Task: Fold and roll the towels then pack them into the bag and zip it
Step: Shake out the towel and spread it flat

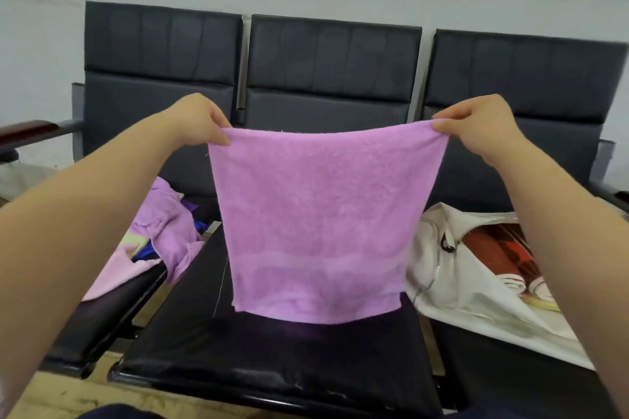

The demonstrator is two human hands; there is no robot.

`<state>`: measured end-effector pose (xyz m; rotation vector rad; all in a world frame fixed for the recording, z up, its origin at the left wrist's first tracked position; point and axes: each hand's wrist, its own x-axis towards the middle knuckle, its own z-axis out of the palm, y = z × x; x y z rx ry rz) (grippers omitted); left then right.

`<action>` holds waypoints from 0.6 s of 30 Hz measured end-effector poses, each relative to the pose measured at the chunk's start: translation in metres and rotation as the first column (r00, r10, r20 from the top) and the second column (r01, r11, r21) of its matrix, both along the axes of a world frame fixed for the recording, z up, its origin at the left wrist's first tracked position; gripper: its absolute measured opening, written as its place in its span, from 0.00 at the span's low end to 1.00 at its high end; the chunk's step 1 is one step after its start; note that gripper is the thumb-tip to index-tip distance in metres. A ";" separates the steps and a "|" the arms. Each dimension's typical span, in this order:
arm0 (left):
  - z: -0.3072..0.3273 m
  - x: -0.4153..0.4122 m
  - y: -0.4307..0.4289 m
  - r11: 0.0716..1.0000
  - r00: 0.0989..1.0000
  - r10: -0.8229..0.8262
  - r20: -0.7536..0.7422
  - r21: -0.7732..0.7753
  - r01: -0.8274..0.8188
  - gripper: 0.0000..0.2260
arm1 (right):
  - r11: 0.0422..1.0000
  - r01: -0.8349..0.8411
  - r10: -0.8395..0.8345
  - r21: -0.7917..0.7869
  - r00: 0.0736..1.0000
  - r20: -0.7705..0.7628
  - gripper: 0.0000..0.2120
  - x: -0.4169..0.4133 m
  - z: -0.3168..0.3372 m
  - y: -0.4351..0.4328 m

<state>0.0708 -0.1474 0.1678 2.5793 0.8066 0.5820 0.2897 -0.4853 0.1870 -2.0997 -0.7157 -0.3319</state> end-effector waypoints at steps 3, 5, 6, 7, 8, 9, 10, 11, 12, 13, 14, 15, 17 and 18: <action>-0.001 0.004 0.000 0.989 0.998 0.043 0.049 0.139 -0.050 0.08 | 0.995 0.036 -0.029 -0.098 0.997 0.070 0.06 -0.003 -0.003 0.002; -0.004 0.004 0.001 0.985 0.997 0.022 0.076 0.167 -0.035 0.10 | 0.993 0.062 -0.053 -0.097 0.995 0.088 0.11 -0.002 -0.007 0.001; -0.005 0.004 0.001 0.987 0.996 0.004 0.089 0.158 -0.018 0.10 | 0.995 0.052 -0.045 -0.082 0.995 0.085 0.13 -0.001 -0.009 0.000; -0.006 0.003 0.000 0.990 0.994 -0.014 0.111 0.139 -0.001 0.10 | 0.998 0.028 -0.023 -0.062 0.997 0.076 0.15 0.000 -0.010 -0.001; -0.006 0.002 0.001 0.992 0.989 -0.032 0.144 0.126 0.014 0.10 | 0.999 -0.004 0.006 -0.038 0.998 0.058 0.14 -0.001 -0.012 -0.002; -0.005 0.000 0.000 0.991 0.984 -0.047 0.173 0.129 0.025 0.09 | 0.999 -0.041 0.041 -0.011 0.999 0.029 0.13 -0.001 -0.013 -0.005; -0.004 -0.003 0.001 0.990 0.980 -0.057 0.190 0.140 0.030 0.09 | 0.996 -0.084 0.084 0.021 0.996 0.000 0.10 -0.001 -0.014 -0.007; -0.003 -0.005 0.001 0.989 0.978 -0.065 0.198 0.143 0.037 0.08 | 0.990 -0.130 0.131 0.052 0.991 -0.027 0.07 0.000 -0.014 -0.010; -0.001 -0.008 0.001 0.991 0.976 -0.072 0.204 0.125 0.048 0.07 | 0.982 -0.174 0.178 0.074 0.983 -0.049 0.06 0.001 -0.014 -0.013; 0.001 -0.012 0.000 0.994 0.975 -0.082 0.205 0.093 0.064 0.06 | 0.973 -0.212 0.218 0.087 0.974 -0.064 0.05 0.001 -0.013 -0.017; 0.003 -0.015 0.000 0.995 0.973 -0.091 0.212 0.060 0.080 0.07 | 0.967 -0.241 0.248 0.087 0.966 -0.076 0.05 0.002 -0.012 -0.020; 0.004 -0.017 -0.001 0.995 0.970 -0.100 0.224 0.032 0.095 0.09 | 0.962 -0.263 0.269 0.080 0.959 -0.088 0.07 0.002 -0.010 -0.022; 0.006 -0.020 -0.003 0.994 0.962 -0.107 0.249 -0.006 0.112 0.12 | 0.958 -0.287 0.288 0.028 0.954 -0.086 0.09 0.001 -0.006 -0.025; 0.006 -0.020 -0.004 0.994 0.961 -0.102 0.257 -0.016 0.110 0.12 | 0.960 -0.281 0.279 -0.019 0.958 -0.063 0.10 0.001 -0.004 -0.025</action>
